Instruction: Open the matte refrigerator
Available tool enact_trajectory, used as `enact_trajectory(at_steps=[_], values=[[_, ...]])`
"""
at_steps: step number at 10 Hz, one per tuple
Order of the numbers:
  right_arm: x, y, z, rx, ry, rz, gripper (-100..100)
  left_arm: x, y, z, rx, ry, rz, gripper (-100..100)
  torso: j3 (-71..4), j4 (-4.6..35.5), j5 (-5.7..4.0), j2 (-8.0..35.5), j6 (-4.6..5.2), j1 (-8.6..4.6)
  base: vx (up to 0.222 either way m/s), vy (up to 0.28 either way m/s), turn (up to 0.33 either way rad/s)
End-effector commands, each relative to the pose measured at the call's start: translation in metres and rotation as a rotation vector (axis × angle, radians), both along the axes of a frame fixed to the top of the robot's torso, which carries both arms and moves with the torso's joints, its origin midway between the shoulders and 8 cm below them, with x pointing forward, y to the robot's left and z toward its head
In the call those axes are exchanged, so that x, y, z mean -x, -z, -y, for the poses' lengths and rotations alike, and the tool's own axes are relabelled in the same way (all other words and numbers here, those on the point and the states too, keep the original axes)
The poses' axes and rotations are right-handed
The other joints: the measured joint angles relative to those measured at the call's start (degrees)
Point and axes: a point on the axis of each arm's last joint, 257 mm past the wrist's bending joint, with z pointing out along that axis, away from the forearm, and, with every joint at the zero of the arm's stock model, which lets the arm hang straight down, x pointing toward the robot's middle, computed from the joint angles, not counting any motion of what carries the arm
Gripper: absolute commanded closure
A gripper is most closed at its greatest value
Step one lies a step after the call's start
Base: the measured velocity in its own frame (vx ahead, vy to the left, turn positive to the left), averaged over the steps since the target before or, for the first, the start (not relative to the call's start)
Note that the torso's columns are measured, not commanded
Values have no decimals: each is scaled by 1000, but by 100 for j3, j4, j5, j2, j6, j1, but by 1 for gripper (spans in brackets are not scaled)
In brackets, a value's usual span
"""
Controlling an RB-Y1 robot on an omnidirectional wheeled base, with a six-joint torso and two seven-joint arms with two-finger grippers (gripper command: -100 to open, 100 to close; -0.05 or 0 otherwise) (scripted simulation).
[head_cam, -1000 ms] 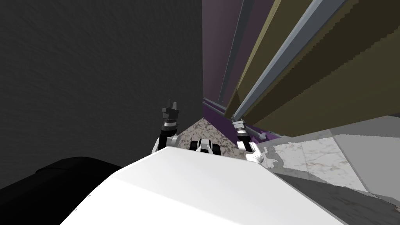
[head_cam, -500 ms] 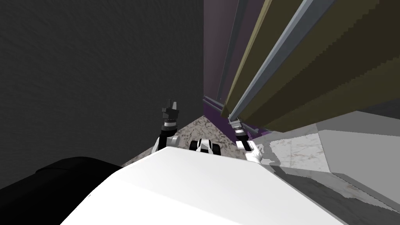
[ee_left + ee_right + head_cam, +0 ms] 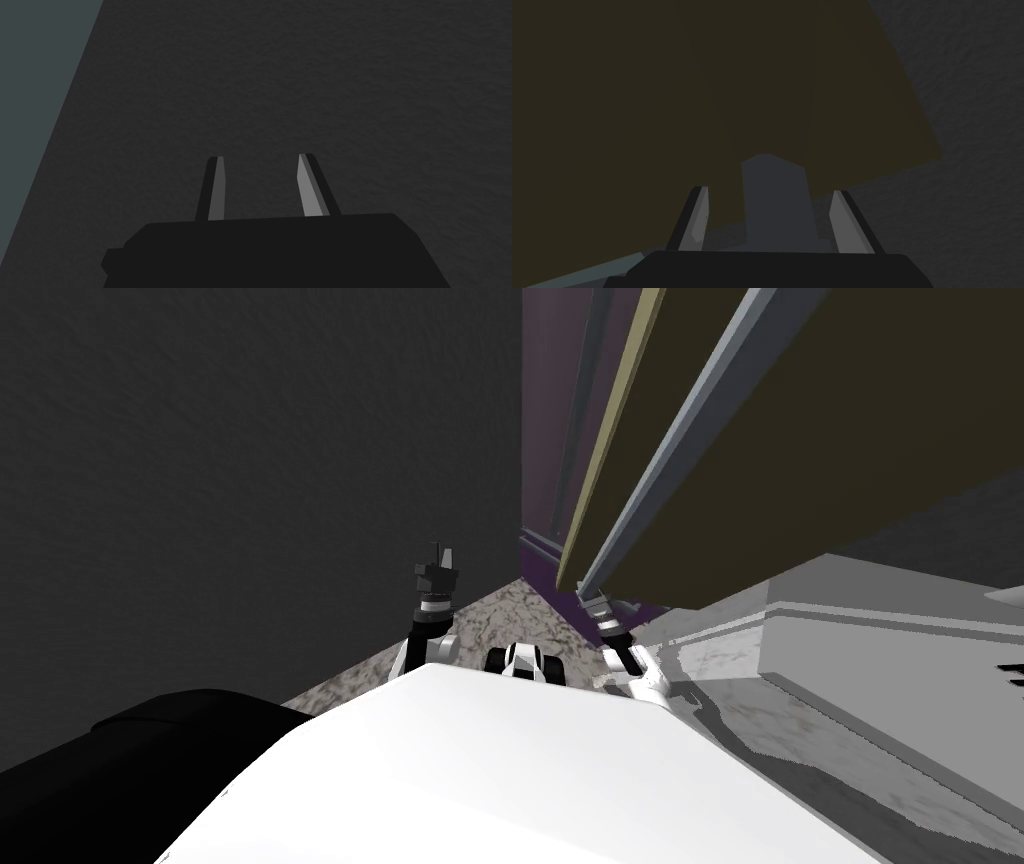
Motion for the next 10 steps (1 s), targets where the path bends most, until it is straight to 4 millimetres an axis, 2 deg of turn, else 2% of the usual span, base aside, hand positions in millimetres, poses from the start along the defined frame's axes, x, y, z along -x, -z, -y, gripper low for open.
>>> enact_trajectory(at_steps=[1,2,9,10], values=[[7,0,-17,0,-65,1,100,0,0,0,0,0,0,0,-22,-9,4,-43,-3,24,-109,-150,122],[7,0,-17,0,-65,1,100,0,0,0,0,0,0,0,-30,-19,-2,-48,-25,2,-136,-184,141],[30,-9,-65,-1,-269,18,100,0,0,0,0,0,0,0,-10,5,-3,-11,2,-14,-160,-177,104],[20,-9,-58,4,-251,-6,-100,0,0,0,0,0,0,0,-7,6,-3,-4,1,-8,-124,-60,28]])
